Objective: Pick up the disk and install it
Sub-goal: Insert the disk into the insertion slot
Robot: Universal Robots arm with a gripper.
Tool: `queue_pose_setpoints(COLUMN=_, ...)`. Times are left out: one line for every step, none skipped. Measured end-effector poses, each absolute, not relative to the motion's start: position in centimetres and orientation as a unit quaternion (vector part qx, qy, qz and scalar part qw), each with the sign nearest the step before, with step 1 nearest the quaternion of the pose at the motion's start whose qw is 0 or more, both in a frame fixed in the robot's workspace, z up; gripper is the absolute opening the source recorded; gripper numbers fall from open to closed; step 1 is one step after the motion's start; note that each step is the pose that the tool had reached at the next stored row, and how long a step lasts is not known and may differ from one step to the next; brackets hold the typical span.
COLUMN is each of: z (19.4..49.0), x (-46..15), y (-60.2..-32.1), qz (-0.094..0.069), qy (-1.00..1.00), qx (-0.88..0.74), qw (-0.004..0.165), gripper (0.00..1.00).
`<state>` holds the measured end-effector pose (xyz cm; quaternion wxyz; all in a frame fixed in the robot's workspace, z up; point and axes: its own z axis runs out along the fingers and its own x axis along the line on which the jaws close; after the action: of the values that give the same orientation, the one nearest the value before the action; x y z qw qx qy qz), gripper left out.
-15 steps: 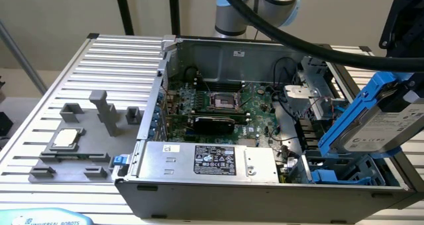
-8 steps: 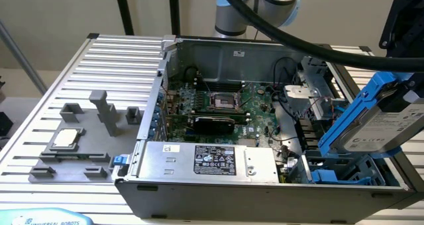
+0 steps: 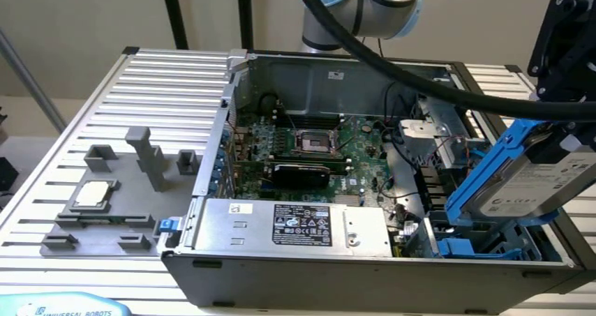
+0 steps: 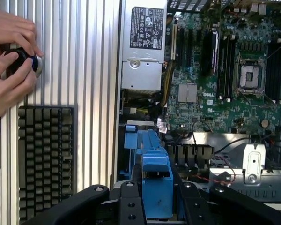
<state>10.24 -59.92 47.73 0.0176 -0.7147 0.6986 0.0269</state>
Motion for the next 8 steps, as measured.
queue_pose_setpoints(z=47.5, x=10.2, y=-59.9, qz=0.027, qy=0.699, qx=-0.715, qw=0.018, gripper=0.33)
queue_pose_setpoints(z=47.4, x=10.2, y=-59.9, qz=0.027, qy=0.699, qx=-0.715, qw=0.017, gripper=0.33)
queue_pose_setpoints(z=47.2, x=10.2, y=-59.9, qz=0.027, qy=0.699, qx=-0.715, qw=0.017, gripper=0.33)
queue_pose_setpoints(z=47.0, x=10.2, y=-59.9, qz=0.028, qy=0.699, qx=-0.715, qw=0.017, gripper=0.33)
queue_pose_setpoints(z=46.8, x=10.2, y=-59.9, qz=0.028, qy=0.699, qx=-0.715, qw=0.017, gripper=0.33)
queue_pose_setpoints(z=46.7, x=10.2, y=-59.9, qz=0.028, qy=0.699, qx=-0.715, qw=0.016, gripper=0.33)
queue_pose_setpoints(z=46.5, x=10.2, y=-59.9, qz=0.028, qy=0.699, qx=-0.715, qw=0.016, gripper=0.33)
queue_pose_setpoints(z=46.3, x=10.2, y=-59.9, qz=0.029, qy=0.699, qx=-0.715, qw=0.016, gripper=0.33)
